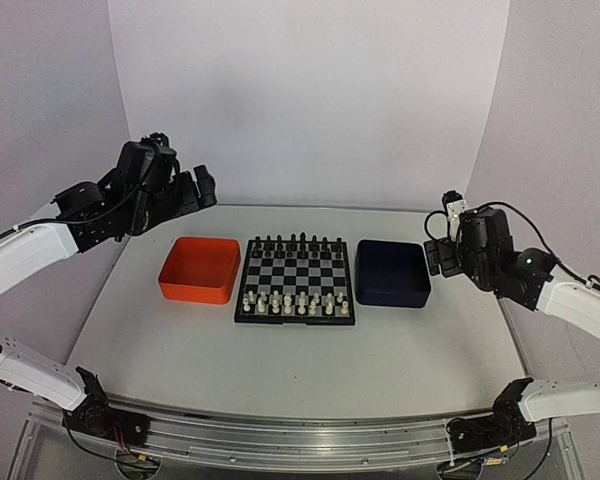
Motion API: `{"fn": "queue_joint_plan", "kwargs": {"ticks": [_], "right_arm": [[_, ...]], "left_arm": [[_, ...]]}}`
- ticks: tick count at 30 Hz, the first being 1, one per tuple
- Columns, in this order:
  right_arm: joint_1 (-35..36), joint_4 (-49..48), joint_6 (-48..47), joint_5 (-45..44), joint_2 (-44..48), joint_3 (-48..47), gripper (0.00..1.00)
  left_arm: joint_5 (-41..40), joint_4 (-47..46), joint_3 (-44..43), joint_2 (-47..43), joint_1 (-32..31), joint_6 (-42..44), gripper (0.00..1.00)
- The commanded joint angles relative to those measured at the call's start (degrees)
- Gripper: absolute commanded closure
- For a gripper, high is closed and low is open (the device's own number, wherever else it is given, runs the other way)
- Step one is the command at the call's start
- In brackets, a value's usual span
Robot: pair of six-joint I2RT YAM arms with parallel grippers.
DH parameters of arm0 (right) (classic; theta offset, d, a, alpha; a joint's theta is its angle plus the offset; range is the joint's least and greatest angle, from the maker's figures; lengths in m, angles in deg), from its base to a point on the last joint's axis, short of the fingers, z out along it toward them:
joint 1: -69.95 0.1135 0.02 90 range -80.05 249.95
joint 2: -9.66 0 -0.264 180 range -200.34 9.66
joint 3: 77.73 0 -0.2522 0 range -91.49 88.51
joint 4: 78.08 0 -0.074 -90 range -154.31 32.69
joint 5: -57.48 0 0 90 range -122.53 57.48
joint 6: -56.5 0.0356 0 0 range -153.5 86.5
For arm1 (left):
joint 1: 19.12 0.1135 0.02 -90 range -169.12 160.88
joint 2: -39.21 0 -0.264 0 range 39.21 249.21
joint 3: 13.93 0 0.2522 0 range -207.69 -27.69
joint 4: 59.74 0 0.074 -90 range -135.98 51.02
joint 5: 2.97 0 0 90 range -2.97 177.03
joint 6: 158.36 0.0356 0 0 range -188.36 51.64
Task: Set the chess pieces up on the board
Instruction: Reset both arms
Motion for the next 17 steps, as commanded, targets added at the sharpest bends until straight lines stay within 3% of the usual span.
{"fn": "queue_joint_plan", "kwargs": {"ticks": [1,7,17], "right_arm": [[0.0,7.2,6.8,-12.1,-0.2,-2.7,0.02],[-0.1,10.5,12.6,-12.6,3.8,-0.8,0.02],[0.0,13.0,15.9,-10.1,9.1,0.6,0.02]], "left_arm": [[-5.3,18.5,-1.1,-1.3,-0.1,-12.1,0.0],[-2.8,19.3,3.2,-4.7,-0.1,-16.0,0.0],[-0.5,19.7,3.6,-1.9,-0.1,-17.0,0.0]]}}
